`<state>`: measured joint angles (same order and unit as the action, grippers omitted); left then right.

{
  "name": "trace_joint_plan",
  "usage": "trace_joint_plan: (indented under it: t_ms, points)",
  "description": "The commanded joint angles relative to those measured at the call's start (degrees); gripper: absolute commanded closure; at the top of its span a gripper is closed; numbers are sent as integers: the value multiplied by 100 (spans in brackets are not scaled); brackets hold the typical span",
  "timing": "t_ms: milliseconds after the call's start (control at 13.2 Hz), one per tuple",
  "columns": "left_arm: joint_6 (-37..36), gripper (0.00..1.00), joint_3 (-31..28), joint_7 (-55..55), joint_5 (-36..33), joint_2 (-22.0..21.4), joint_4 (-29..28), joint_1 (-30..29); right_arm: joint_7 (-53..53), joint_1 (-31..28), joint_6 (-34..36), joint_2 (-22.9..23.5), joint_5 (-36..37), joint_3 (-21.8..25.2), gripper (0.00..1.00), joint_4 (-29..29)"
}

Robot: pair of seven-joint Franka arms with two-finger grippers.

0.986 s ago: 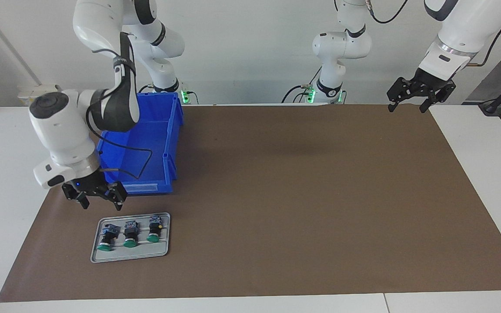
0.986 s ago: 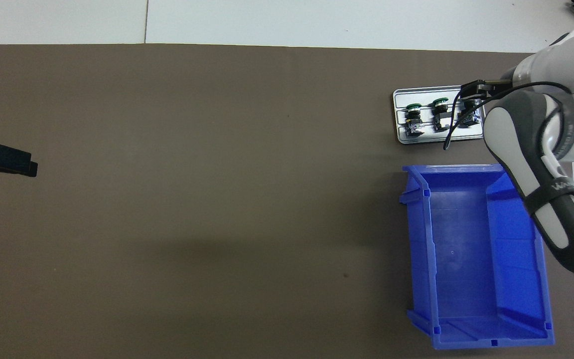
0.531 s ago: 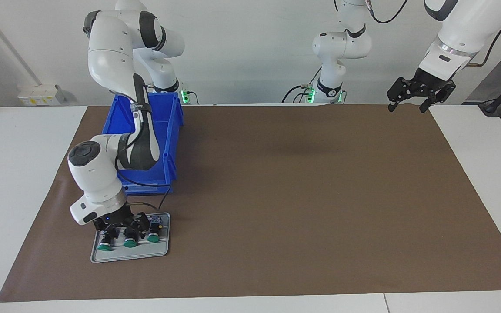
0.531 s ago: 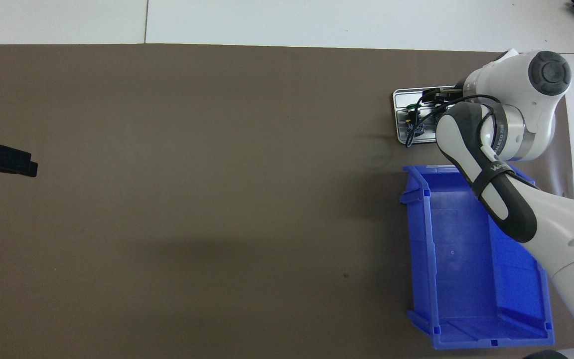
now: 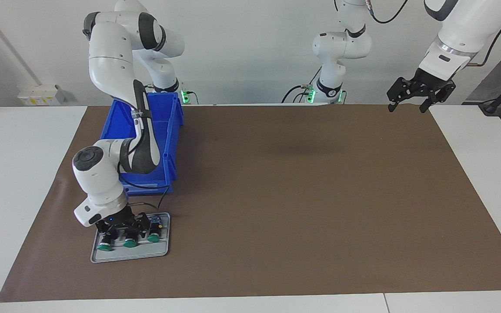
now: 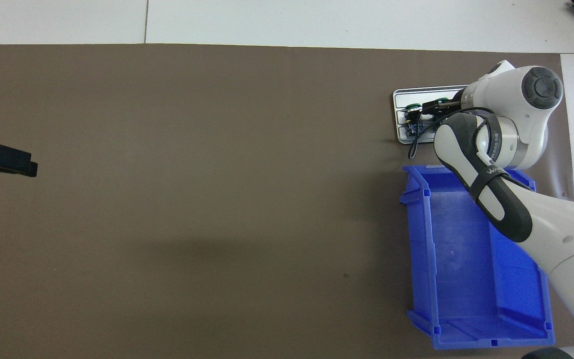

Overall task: Place and press button with both arms
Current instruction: 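Reach the right gripper to the metal tray and grasp a green-topped button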

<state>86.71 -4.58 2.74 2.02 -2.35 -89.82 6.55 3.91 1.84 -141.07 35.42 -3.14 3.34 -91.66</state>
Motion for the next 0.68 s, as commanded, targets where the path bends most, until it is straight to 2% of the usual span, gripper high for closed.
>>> trace_joint_plan:
  t_ms: [0, 76, 152, 228, 304, 455, 607]
  points:
    - [74, 0, 18, -63, -70, -169, -202, -5, 163, -26, -140, -70, -99, -36, 17, -132]
    - [74, 0, 18, -63, -70, -169, -202, -5, 163, -26, -105, -70, -99, -44, 27, -141]
    - [74, 0, 18, -63, -70, -169, -202, -5, 163, -26, -70, -79, -99, -36, 45, -141]
    - [74, 0, 18, -63, -70, -169, -202, -14, 171, -35, -35, -79, -99, -44, 77, -132]
    - [74, 0, 18, -63, -70, -169, -202, -5, 154, -35, 61, -79, -99, -36, 100, -115]
    - [74, 0, 18, -63, -70, -169, -202, -14, 154, -96, 167, -97, -81, -36, 100, -10]
    - [74, 0, 18, -63, -70, -169, -202, -14, -12, 8, 604, -88, -55, -27, 100, 410]
